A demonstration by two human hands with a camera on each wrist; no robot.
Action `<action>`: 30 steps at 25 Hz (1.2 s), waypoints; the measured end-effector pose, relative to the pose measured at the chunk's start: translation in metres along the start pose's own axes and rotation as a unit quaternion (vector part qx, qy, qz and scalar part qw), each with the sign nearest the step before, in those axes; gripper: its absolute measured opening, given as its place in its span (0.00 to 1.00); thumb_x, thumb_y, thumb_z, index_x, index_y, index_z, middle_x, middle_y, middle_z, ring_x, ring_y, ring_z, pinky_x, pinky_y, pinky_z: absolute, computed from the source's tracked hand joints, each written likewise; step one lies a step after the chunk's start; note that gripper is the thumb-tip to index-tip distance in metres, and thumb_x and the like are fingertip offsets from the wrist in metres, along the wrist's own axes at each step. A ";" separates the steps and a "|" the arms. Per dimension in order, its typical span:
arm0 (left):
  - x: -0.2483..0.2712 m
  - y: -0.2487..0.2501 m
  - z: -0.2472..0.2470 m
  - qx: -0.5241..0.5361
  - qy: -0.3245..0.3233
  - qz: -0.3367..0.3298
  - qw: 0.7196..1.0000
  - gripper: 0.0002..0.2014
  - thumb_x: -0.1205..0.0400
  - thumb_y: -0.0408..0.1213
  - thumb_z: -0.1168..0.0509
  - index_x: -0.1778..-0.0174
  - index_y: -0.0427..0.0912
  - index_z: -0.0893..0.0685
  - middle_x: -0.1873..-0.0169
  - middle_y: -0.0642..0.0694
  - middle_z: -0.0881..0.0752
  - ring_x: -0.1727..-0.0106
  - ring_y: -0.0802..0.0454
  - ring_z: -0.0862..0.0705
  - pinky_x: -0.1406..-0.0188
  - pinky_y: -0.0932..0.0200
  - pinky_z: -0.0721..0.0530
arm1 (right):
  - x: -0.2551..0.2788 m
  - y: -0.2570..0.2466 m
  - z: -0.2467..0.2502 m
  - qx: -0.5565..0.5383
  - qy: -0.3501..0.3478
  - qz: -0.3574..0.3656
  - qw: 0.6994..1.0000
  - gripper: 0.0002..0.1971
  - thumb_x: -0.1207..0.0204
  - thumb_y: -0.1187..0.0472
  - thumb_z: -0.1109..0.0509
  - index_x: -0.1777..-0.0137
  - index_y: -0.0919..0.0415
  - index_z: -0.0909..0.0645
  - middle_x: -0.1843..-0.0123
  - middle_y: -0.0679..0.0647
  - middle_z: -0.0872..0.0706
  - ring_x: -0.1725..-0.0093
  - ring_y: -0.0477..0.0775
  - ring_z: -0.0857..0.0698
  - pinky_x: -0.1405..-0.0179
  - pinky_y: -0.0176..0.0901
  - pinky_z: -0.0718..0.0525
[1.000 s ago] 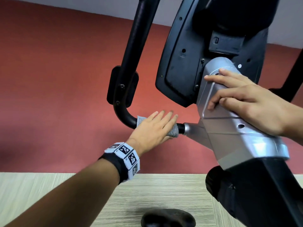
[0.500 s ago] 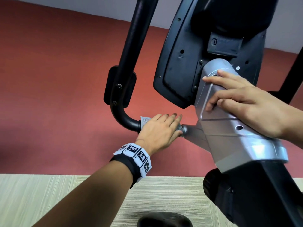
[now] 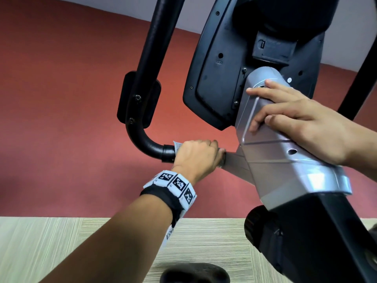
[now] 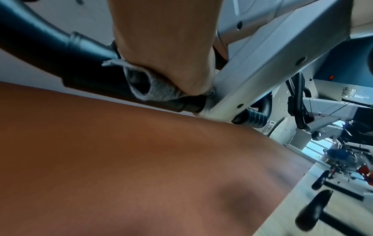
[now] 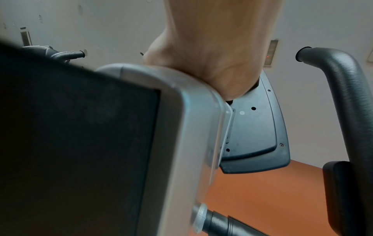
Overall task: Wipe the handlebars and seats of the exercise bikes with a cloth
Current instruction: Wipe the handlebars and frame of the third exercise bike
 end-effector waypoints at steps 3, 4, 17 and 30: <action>0.009 -0.005 -0.022 -0.065 0.087 -0.126 0.986 0.25 0.11 0.49 0.47 0.30 0.34 0.17 0.39 0.39 0.11 0.43 0.41 0.12 0.44 0.48 0.16 | 0.000 -0.002 0.001 0.004 -0.006 -0.004 1.000 0.17 0.23 0.51 0.44 0.54 0.39 0.11 0.15 0.33 0.34 0.13 0.31 0.52 0.16 0.35 0.54; 0.012 -0.008 -0.029 -0.081 0.109 -0.149 0.979 0.28 0.12 0.50 0.48 0.27 0.32 0.19 0.35 0.37 0.13 0.40 0.40 0.13 0.38 0.47 0.16 | 0.000 -0.001 0.001 0.003 -0.007 -0.004 1.000 0.17 0.23 0.51 0.44 0.54 0.39 0.11 0.15 0.32 0.34 0.13 0.31 0.52 0.16 0.35 0.54; 0.068 -0.073 -0.011 -0.089 0.120 -0.011 0.989 0.30 0.09 0.52 0.51 0.24 0.32 0.21 0.30 0.35 0.16 0.31 0.38 0.16 0.25 0.45 0.21 | -0.002 0.004 0.000 0.007 0.010 0.026 1.000 0.17 0.22 0.51 0.44 0.49 0.34 0.14 0.16 0.28 0.33 0.14 0.27 0.52 0.23 0.21 0.56; 0.026 -0.027 -0.008 -0.039 0.131 0.039 0.990 0.22 0.12 0.50 0.52 0.60 0.43 0.17 0.67 0.46 0.15 0.67 0.44 0.18 0.63 0.51 0.24 | -0.002 0.006 -0.002 0.005 0.019 0.025 0.999 0.19 0.27 0.40 0.46 0.49 0.33 0.13 0.17 0.26 0.33 0.14 0.27 0.51 0.20 0.29 0.53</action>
Point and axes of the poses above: each hand's wrist, its own x-axis away from the middle knuckle, its own z-axis out of the back of the hand, y = z × x, the point moved 1 cm from there along -x, towards the middle knuckle
